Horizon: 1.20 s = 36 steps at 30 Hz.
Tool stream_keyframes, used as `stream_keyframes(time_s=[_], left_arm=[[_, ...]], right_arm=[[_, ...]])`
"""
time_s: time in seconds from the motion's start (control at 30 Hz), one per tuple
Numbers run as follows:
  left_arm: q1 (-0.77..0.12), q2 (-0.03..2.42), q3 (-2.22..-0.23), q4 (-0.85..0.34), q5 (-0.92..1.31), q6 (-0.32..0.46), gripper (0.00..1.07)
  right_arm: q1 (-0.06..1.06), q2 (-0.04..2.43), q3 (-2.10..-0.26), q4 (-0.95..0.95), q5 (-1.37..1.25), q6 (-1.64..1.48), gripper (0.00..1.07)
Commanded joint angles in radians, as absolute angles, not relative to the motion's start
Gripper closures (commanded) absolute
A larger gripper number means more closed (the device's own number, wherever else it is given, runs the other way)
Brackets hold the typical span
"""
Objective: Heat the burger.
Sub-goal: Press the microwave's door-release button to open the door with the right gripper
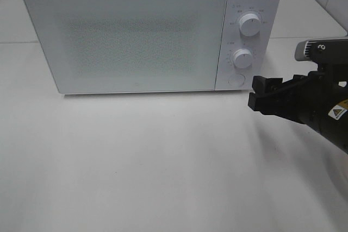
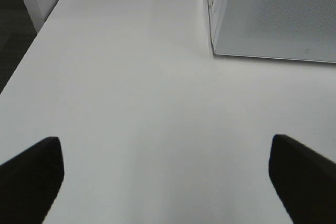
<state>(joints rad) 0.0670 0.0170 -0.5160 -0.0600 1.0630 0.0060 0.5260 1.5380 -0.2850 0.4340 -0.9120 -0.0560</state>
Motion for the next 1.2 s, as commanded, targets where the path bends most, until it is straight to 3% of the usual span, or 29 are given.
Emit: stream_keyframes(time_s=[0.03, 0.07, 0.13, 0.17, 0.27, 0.33, 0.4, 0.6, 1.2], left_arm=[[0.069, 0.016, -0.515, -0.062, 1.069, 0.009, 0.09], [0.069, 0.016, -0.515, -0.062, 1.069, 0.009, 0.09], [0.069, 0.016, -0.515, -0.062, 1.069, 0.009, 0.09], [0.069, 0.016, -0.515, -0.062, 1.069, 0.009, 0.09], [0.069, 0.016, -0.515, -0.062, 1.069, 0.009, 0.09], [0.069, 0.016, -0.515, -0.062, 1.069, 0.009, 0.09], [0.069, 0.016, -0.515, -0.062, 1.069, 0.009, 0.09], [0.069, 0.016, -0.515, -0.062, 1.069, 0.009, 0.09], [0.069, 0.016, -0.515, -0.062, 1.069, 0.009, 0.09]], right_arm=[[0.529, 1.543, -0.287, 0.453, -0.932, 0.170, 0.55], [0.529, 1.543, -0.287, 0.453, -0.934, 0.333, 0.63], [0.529, 1.543, -0.287, 0.453, -0.934, 0.432, 0.68], [0.529, 1.543, -0.287, 0.453, -0.934, 0.612, 0.79], [0.529, 1.543, -0.287, 0.453, -0.934, 0.711, 0.85], [0.529, 1.543, -0.287, 0.435, -0.927, 1.002, 1.04], [0.529, 1.543, -0.287, 0.429, -0.927, 1.055, 1.07], [0.529, 1.543, -0.287, 0.404, -0.927, 1.275, 1.07], [0.529, 1.625, -0.321, 0.401, -0.908, 1.330, 1.07]])
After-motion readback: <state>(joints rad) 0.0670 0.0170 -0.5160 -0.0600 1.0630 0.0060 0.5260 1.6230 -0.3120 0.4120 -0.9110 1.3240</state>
